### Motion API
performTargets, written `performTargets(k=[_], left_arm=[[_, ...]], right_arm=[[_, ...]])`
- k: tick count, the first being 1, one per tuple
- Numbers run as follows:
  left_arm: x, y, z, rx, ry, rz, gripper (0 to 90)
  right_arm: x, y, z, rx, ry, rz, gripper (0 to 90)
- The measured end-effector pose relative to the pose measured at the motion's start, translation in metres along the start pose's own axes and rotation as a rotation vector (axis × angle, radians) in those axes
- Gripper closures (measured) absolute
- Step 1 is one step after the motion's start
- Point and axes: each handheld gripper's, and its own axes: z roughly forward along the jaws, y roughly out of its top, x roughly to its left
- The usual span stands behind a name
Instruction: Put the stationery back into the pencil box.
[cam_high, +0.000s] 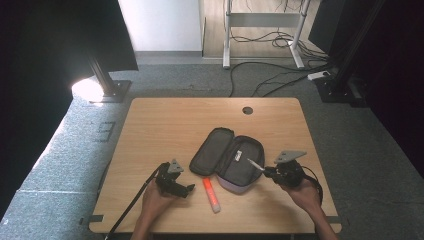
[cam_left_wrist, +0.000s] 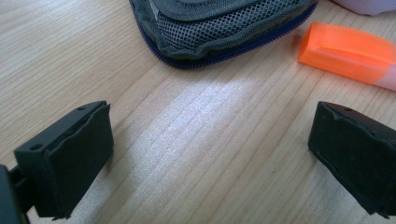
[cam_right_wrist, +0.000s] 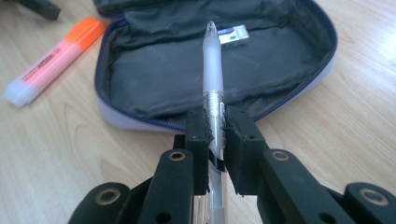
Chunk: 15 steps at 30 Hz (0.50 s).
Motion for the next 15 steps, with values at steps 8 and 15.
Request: performTargets(k=[8,15], left_arm=[[0.000,0.000,0.000,0.000,0.000,-0.001,0.0],[0.000,0.000,0.000,0.000,0.000,0.000,0.0]], right_arm=[[-0.003,0.011,0.011,-0.002,-0.026,0.015,78.5],[-0.004,0.019,0.021,-0.005,-0.040,0.027,78.5]])
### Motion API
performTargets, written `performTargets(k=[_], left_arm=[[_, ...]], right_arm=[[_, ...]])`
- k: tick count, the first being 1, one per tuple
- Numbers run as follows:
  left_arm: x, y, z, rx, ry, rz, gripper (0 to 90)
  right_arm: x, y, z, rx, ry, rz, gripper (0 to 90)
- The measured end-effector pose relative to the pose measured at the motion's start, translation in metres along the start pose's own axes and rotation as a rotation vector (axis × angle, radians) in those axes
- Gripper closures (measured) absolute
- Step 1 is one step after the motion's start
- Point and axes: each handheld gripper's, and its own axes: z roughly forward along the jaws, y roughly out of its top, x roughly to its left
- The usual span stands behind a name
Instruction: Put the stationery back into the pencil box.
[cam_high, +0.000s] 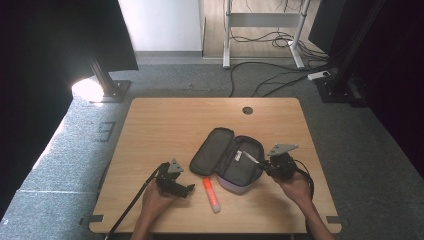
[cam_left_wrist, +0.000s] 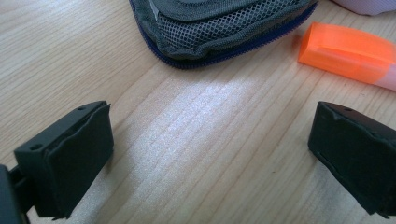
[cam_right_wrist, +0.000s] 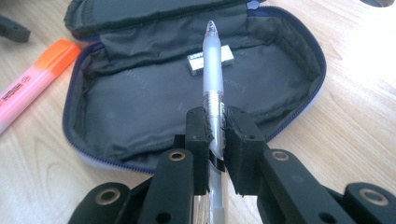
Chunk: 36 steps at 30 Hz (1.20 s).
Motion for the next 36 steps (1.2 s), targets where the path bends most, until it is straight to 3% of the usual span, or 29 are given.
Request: performTargets(k=[18,36], left_arm=[[0.000,0.000,0.000,0.000,0.000,0.000,0.0],[0.000,0.000,0.000,0.000,0.000,0.000,0.0]], right_arm=[[-0.004,0.023,0.033,0.011,-0.040,0.035,78.5],[-0.007,0.027,0.063,0.042,-0.065,0.062,78.3]])
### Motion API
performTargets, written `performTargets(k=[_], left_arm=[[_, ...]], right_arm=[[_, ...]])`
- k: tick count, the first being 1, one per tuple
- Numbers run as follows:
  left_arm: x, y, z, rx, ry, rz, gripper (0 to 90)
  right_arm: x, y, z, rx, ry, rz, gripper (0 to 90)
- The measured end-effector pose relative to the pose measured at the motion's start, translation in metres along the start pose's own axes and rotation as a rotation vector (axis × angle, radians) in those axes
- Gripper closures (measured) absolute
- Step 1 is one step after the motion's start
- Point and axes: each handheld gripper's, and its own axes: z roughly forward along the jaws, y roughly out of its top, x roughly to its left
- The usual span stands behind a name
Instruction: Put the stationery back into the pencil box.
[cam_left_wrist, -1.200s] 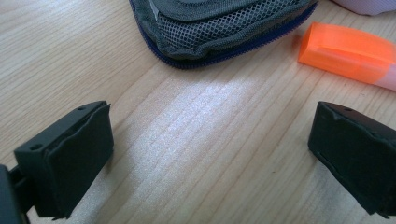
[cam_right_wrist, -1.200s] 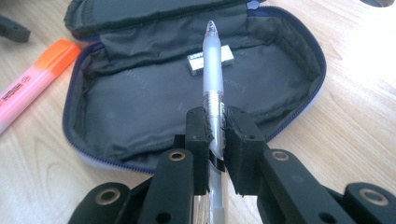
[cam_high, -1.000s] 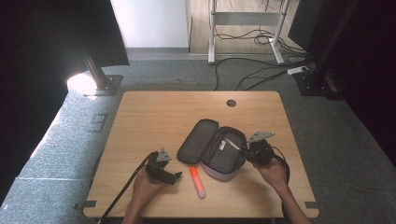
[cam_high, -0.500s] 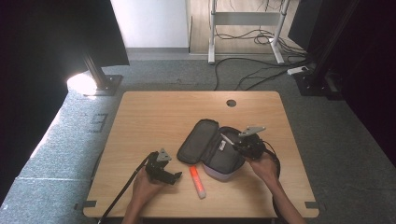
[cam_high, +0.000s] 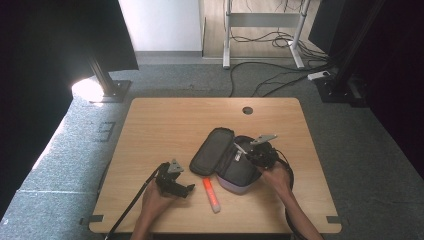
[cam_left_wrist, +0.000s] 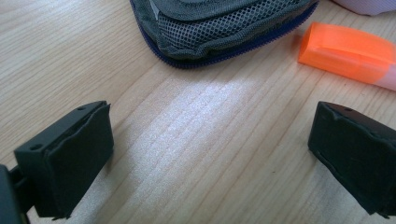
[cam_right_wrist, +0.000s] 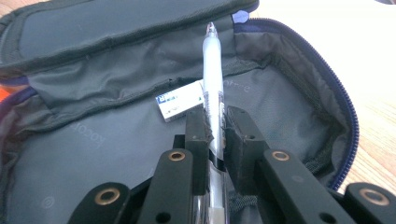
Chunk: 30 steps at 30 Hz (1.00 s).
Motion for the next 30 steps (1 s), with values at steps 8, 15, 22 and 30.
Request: performTargets(k=[8,15,22,30], left_arm=[[0.000,0.000,0.000,0.000,0.000,0.000,0.0],[0.000,0.000,0.000,0.000,0.000,0.000,0.0],[0.000,0.000,0.000,0.000,0.000,0.000,0.0],[0.000,0.000,0.000,0.000,0.000,-0.001,0.0]], right_arm=[[-0.002,-0.004,0.012,0.024,-0.001,0.002,77.7],[-0.002,-0.003,0.010,0.023,0.007,0.005,70.9],[-0.002,-0.001,0.003,0.017,0.009,0.003,57.4],[-0.001,0.004,-0.009,-0.002,0.005,-0.025,41.6]])
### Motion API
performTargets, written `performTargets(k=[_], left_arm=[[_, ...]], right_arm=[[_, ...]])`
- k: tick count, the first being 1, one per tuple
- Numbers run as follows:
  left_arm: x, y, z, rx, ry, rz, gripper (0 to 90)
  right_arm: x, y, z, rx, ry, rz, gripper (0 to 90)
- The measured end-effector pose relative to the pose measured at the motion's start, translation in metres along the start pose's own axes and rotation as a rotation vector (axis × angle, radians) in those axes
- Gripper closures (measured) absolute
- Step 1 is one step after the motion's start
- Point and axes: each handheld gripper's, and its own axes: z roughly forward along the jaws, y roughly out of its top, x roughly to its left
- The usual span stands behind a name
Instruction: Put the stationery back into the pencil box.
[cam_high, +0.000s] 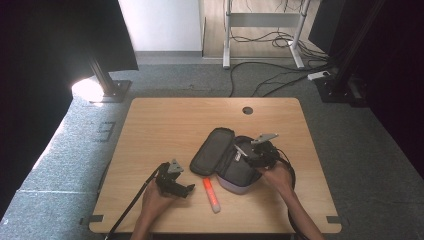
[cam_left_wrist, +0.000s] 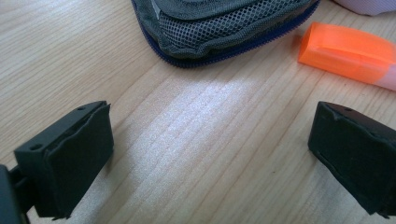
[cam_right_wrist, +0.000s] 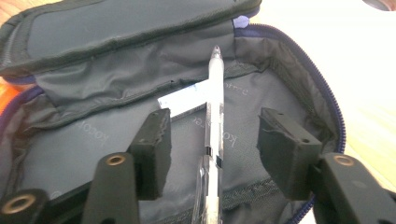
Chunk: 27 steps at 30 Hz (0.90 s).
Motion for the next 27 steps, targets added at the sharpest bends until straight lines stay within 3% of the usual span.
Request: performTargets(k=[9,20,27], left_arm=[[0.000,0.000,0.000,0.000,0.000,0.000,0.0],[0.000,0.000,0.000,0.000,0.000,0.001,0.0],[0.000,0.000,0.000,0.000,0.000,0.001,0.0]], right_arm=[[-0.001,-0.001,-0.012,-0.017,-0.012,-0.018,32.1],[-0.008,-0.009,-0.025,-0.016,-0.043,0.011,15.0],[-0.011,-0.017,-0.030,-0.012,-0.056,0.018,13.1]])
